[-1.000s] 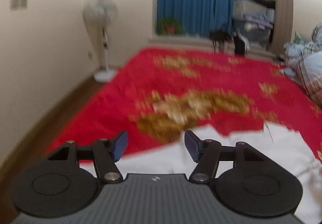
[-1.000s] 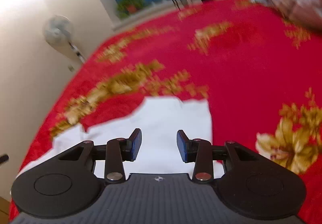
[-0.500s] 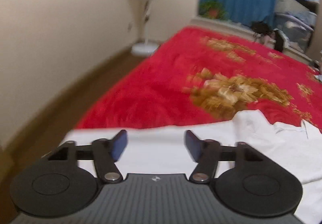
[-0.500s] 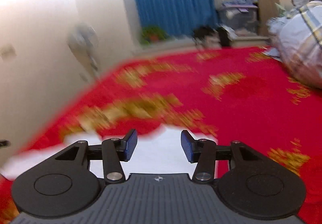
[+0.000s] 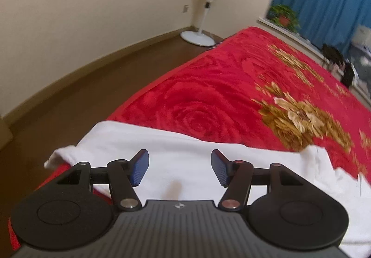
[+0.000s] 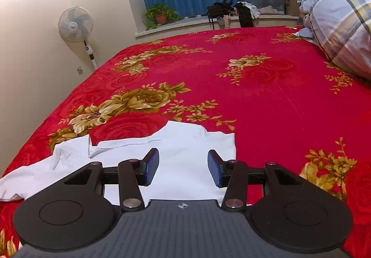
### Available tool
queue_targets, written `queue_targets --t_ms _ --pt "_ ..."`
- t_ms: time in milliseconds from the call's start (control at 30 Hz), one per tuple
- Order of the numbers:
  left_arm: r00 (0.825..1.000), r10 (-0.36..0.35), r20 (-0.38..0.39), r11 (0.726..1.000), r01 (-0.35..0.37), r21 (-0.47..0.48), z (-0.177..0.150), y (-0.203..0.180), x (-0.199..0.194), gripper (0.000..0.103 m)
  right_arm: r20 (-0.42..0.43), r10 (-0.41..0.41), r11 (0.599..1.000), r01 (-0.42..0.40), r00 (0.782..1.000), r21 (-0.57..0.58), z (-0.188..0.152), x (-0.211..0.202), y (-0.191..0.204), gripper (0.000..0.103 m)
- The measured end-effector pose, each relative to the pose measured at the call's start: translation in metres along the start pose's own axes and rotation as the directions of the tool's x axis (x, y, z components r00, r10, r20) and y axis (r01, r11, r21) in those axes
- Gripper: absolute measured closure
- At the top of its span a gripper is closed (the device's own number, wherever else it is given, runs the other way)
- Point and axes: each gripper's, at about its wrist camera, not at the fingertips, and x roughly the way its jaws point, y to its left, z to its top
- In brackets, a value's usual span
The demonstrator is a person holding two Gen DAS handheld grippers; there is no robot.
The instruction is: Fold small clothes
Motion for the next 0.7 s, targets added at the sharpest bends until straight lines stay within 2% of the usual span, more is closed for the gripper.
queue_targets --t_ms 133,267,333,433,500,533,633,700 --pt "1.0 0.007 -0.007 0.991 -0.008 -0.132 0.006 0.025 0.001 0.038 0.004 0.009 1.0 -0.009 1.0 -0.009 0.001 -0.001 0.003 0.054" --pt "0.999 0.003 -0.046 0.964 -0.015 -0.264 0.007 0.055 0.004 0.038 0.004 0.029 0.999 -0.029 1.0 -0.031 0.002 -0.002 0.008 0.054" --pt "0.996 0.007 -0.084 0.941 -0.035 -0.337 0.004 0.07 0.005 0.038 0.001 0.034 0.999 -0.034 0.999 -0.032 0.002 -0.001 0.01 0.055" --pt "0.985 0.035 -0.167 0.893 -0.106 -0.438 -0.007 0.088 0.004 0.04 -0.005 0.032 0.999 -0.032 0.999 -0.032 0.001 0.0 0.01 0.054" --pt "0.983 -0.007 -0.186 0.848 -0.092 -0.522 -0.015 0.101 0.002 0.043 -0.011 0.027 0.999 -0.027 1.0 -0.03 0.001 0.002 0.011 0.054" --pt "0.982 -0.015 -0.188 0.838 -0.091 -0.538 -0.017 0.103 0.003 0.044 -0.014 0.025 0.999 -0.025 1.0 -0.028 0.0 0.002 0.011 0.054" --pt "0.982 -0.004 -0.188 0.828 -0.102 -0.552 -0.017 0.112 0.007 0.055 -0.022 0.024 0.999 -0.024 0.999 -0.025 0.0 0.004 0.01 0.055" --pt "0.982 -0.002 -0.187 0.825 -0.104 -0.555 -0.015 0.115 0.011 0.072 -0.027 0.02 1.0 -0.02 0.999 -0.023 -0.001 0.004 0.011 0.054"
